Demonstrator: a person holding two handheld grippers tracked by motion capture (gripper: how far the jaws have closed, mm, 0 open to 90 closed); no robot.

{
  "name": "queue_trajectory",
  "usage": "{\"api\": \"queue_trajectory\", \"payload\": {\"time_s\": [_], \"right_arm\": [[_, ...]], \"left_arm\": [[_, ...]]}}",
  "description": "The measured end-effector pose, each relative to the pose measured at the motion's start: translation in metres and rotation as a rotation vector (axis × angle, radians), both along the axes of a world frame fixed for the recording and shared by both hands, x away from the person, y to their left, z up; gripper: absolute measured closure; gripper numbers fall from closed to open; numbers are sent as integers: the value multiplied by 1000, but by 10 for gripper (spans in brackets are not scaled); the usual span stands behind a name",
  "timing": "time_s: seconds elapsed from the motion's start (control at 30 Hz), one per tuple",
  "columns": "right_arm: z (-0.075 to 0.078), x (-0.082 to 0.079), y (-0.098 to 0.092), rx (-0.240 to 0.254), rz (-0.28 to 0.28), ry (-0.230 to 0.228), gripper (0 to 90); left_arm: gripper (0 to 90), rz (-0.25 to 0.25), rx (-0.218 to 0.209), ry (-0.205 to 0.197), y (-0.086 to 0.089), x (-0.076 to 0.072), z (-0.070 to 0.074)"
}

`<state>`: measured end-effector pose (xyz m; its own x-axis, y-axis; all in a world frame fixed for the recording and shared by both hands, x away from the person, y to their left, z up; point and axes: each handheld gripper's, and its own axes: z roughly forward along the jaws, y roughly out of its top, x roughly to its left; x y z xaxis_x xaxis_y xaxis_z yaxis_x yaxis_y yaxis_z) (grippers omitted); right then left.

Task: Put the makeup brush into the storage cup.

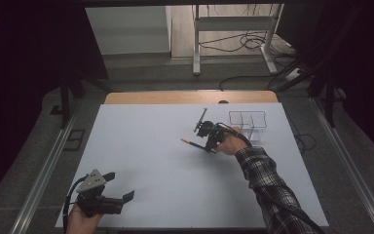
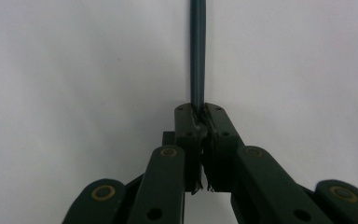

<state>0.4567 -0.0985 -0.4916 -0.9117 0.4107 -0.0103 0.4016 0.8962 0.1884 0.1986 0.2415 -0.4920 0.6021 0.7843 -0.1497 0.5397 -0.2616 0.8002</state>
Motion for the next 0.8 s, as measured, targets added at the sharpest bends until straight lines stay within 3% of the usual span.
{"api": "queue_trajectory", "payload": {"time_s": [0.3, 0.8], "right_arm": [[12, -4, -9, 69, -6, -24, 851], [21, -21, -24, 157, -18, -60, 850]], "left_arm": [[27, 6, 2, -1, 0, 0, 0], [27, 9, -38, 11, 1, 0, 1]]}}
